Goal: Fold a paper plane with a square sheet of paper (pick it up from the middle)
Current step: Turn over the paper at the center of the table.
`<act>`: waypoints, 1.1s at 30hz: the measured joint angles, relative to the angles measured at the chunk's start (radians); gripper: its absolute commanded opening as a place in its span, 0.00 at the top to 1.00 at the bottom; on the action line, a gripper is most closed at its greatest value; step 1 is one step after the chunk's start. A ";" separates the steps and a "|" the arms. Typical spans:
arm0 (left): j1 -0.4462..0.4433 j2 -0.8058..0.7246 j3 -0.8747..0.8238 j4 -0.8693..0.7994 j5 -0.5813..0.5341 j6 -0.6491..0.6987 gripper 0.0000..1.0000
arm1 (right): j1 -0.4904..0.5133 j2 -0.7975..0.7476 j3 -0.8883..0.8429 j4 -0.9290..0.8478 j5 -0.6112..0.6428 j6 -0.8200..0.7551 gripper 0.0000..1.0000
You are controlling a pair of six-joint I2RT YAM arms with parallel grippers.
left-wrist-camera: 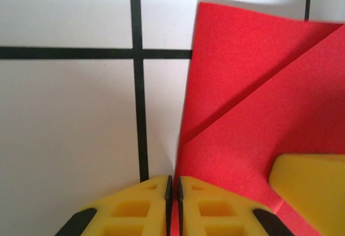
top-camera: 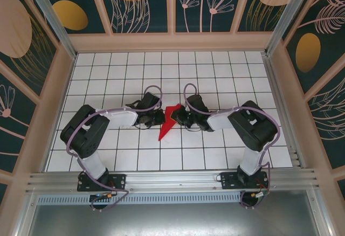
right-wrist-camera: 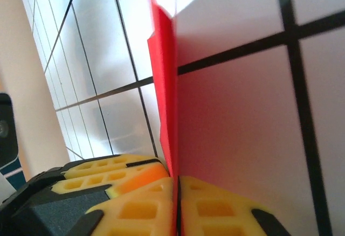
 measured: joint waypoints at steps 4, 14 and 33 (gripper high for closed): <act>0.000 -0.070 -0.028 -0.027 -0.015 -0.016 0.82 | 0.000 -0.019 0.034 -0.080 0.015 -0.071 0.95; 0.000 -0.375 -0.105 -0.049 -0.160 -0.053 0.76 | 0.002 -0.197 0.277 -0.547 0.220 -0.344 0.94; 0.001 -0.791 -0.260 -0.178 -0.288 -0.071 0.63 | 0.043 -0.539 0.182 -0.854 0.425 -0.403 0.93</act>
